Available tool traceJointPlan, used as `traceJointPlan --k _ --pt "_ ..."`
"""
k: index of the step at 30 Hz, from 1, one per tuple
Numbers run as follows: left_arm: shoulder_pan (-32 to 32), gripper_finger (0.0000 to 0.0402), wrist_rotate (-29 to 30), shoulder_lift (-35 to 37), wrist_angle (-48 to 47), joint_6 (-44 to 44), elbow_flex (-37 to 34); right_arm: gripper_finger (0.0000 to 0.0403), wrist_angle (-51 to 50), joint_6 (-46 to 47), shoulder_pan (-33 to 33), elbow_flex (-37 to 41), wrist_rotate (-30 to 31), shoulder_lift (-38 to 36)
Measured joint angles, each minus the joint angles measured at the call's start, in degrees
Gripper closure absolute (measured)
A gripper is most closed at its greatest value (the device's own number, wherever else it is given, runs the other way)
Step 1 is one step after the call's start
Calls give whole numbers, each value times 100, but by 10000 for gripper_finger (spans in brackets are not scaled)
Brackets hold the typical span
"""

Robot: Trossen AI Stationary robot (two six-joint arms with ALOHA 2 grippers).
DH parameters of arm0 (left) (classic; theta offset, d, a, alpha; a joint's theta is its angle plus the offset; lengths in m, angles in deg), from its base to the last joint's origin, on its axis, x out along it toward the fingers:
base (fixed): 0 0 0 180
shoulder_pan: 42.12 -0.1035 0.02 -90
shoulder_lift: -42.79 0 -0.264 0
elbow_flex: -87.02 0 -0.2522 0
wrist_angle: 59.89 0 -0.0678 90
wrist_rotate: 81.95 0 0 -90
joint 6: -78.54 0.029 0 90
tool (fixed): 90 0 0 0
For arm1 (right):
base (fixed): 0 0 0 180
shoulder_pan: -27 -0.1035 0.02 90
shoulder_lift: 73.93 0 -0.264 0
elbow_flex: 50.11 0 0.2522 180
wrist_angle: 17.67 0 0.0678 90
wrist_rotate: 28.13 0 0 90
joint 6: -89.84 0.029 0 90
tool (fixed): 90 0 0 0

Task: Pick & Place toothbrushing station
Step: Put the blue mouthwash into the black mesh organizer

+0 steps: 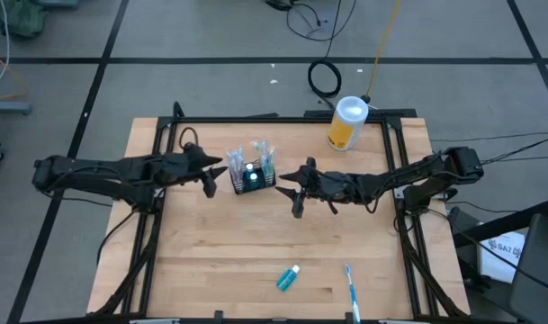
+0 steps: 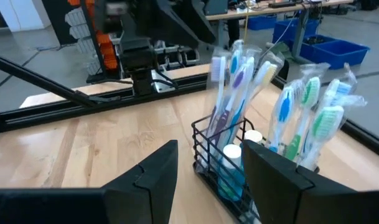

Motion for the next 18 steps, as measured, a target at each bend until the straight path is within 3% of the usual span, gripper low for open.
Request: traceJointPlan --k 7,13,15,18 --pt "504 234 -64 176 239 -57 1 232 -273 114 0 0 0 0" --pt "1264 234 -490 -659 1382 24 -1 232 -401 102 0 0 -8 2" --pt "1462 234 -558 -960 2040 241 1 232 -481 103 2 0 -313 2" --pt "1691 234 -566 -1339 2779 344 1 232 -591 30 -20 0 -1344 2"
